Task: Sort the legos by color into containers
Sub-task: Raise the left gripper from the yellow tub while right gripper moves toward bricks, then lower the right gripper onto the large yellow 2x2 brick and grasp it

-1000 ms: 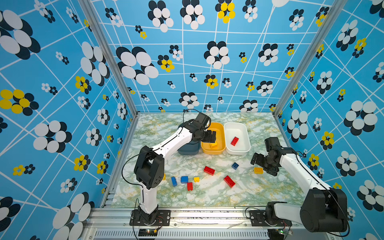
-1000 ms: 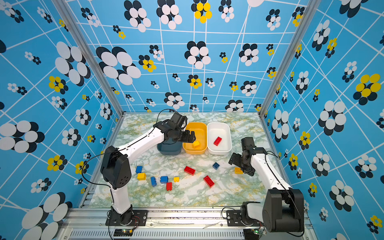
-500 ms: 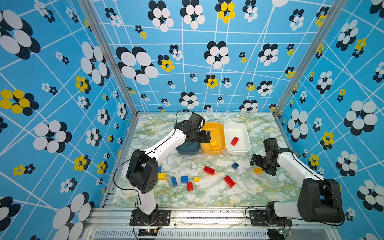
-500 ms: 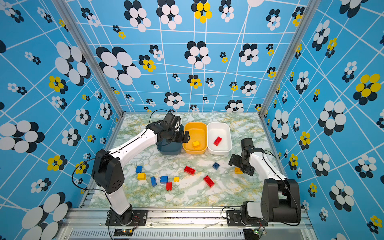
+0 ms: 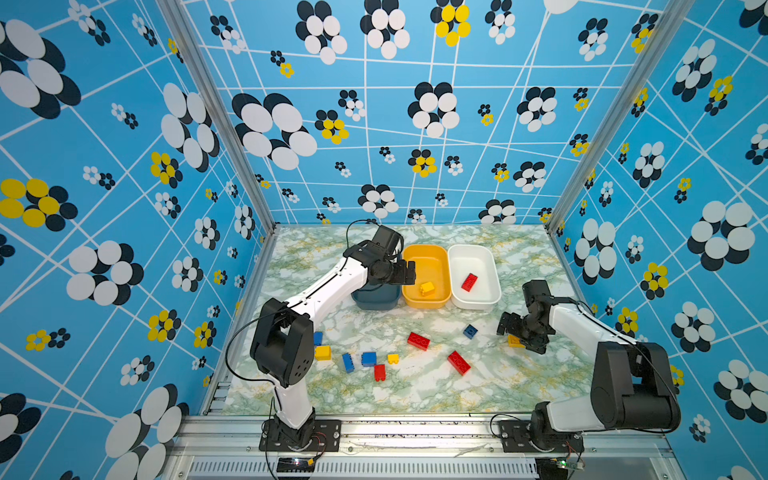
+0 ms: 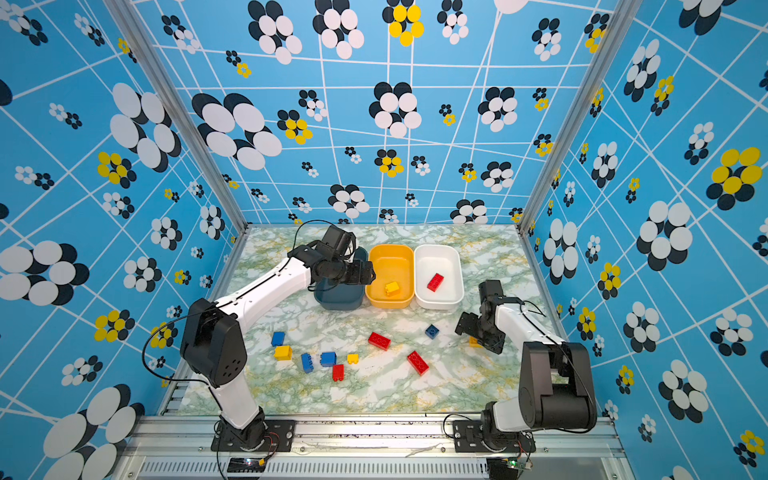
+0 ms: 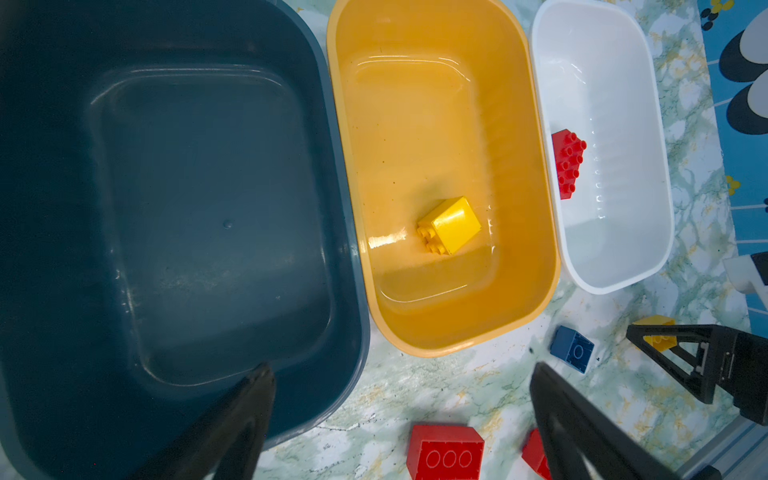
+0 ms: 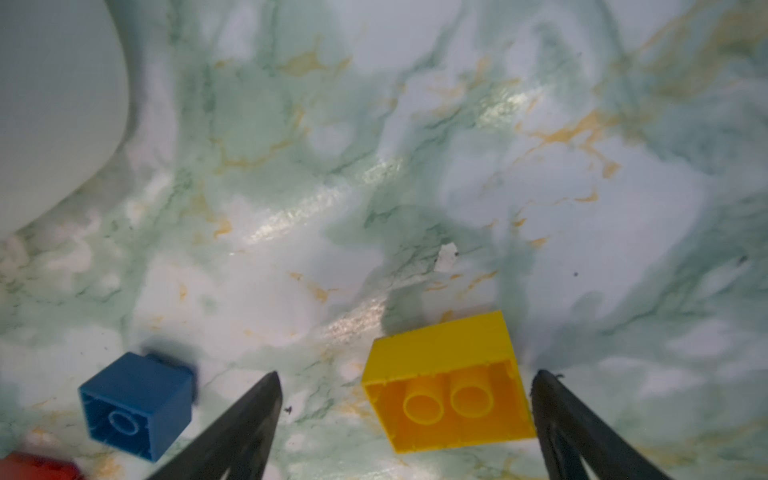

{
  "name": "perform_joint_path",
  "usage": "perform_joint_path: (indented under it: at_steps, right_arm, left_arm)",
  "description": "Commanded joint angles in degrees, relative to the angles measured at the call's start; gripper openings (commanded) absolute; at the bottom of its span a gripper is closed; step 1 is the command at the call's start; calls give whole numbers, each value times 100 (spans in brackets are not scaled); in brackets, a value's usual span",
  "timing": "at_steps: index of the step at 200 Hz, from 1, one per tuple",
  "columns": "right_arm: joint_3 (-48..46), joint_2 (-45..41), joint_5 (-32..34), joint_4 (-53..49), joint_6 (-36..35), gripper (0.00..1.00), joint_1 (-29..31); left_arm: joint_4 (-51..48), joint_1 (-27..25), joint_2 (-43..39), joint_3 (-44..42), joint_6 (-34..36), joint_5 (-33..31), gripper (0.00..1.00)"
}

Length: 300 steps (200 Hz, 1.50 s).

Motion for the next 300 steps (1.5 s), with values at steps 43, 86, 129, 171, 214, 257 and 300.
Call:
perform_joint_path:
  at_steps: [43,86,129,171,214,257,300]
  right_arm:
    - [442,422,-112,-215,-449,92,69]
    - [663,701,128,-438,-703,91,196]
    - [703,824,90,-515,-673,91,266]
    - [616,899,-75,-389,-89,90,333]
    - [228,732,-345,173,1319,89,333]
    - [165,653,-397,315,2313,87,333]
    - [41,632,-480,360,2905,77,332]
  left_arm:
    - [-36,80,-232,-21,-172,-39,97]
    - [-190,162,-265,50,-125,-36,97]
    - [-235,273,-254,51,-154,-12,97]
    - [-165,330,-240,-11,-173,39,97]
    - [-103,378,-213,-1,-194,104,98]
    - [-69,418,-245,-54,-131,151,98]
    - [28,462,-377,-247,-104,170,98]
